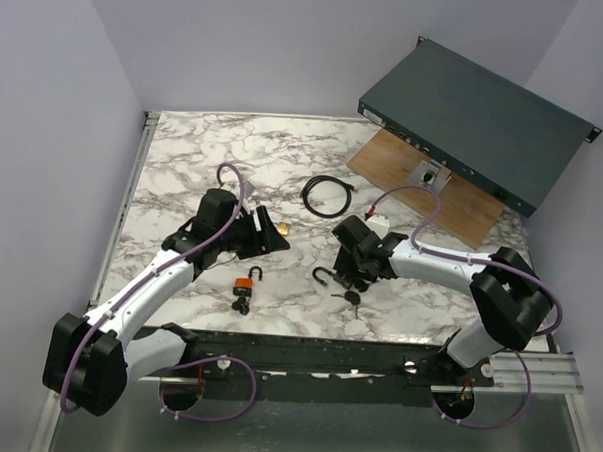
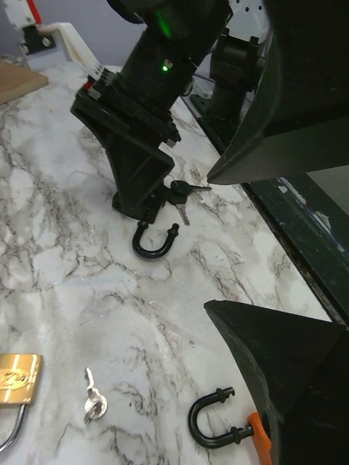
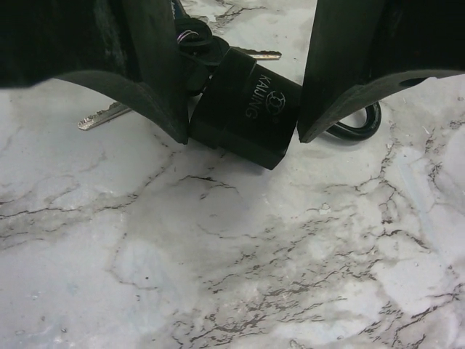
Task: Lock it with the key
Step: Pick up the lock from the center of the board.
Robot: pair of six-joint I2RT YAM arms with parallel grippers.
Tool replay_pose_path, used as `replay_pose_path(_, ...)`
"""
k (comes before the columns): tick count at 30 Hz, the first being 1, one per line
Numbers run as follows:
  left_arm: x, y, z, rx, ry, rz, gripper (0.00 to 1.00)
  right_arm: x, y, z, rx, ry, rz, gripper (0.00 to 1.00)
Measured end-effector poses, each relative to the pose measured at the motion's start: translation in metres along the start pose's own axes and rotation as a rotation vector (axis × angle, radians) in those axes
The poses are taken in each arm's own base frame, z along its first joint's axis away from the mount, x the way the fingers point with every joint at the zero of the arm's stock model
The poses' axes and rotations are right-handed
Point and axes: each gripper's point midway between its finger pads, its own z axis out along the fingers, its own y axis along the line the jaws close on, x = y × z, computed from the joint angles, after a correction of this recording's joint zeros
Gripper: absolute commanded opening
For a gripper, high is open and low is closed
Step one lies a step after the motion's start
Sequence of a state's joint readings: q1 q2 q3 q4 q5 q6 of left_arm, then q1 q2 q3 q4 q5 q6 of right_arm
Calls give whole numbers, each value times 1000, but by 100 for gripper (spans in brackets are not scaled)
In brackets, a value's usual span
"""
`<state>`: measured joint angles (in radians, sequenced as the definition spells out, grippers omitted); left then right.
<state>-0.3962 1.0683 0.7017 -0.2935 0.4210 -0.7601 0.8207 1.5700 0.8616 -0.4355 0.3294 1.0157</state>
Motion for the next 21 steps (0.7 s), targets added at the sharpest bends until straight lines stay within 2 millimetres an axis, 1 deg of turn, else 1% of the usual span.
replay_pose_path(2, 10, 0, 6, -1, 30, 3, 63, 0, 2, 0, -4, -1, -9, 53)
replay_pose_path(4, 21, 2, 13, -7, 62, 2, 62, 0, 4, 0, -7, -1, -15, 43)
replay_pose_path(5, 28, 3, 18, -13, 83, -2, 62, 0, 4, 0, -8, -1, -18, 40)
replay_pose_path(6, 31, 4, 20, -16, 94, -4, 62, 0, 4, 0, -9, -1, -18, 38)
replay_pose_path(13, 55, 16, 45, -34, 179, -53, 58, 0, 7, -1, -31, -5, -20, 15)
replay_pose_path(16, 66, 19, 54, -31, 221, -70, 55, 1, 8, -4, -54, 0, -17, 8)
replay_pose_path(21, 82, 18, 65, -7, 279, -81, 51, 3, 11, -8, -85, 10, -17, 4)
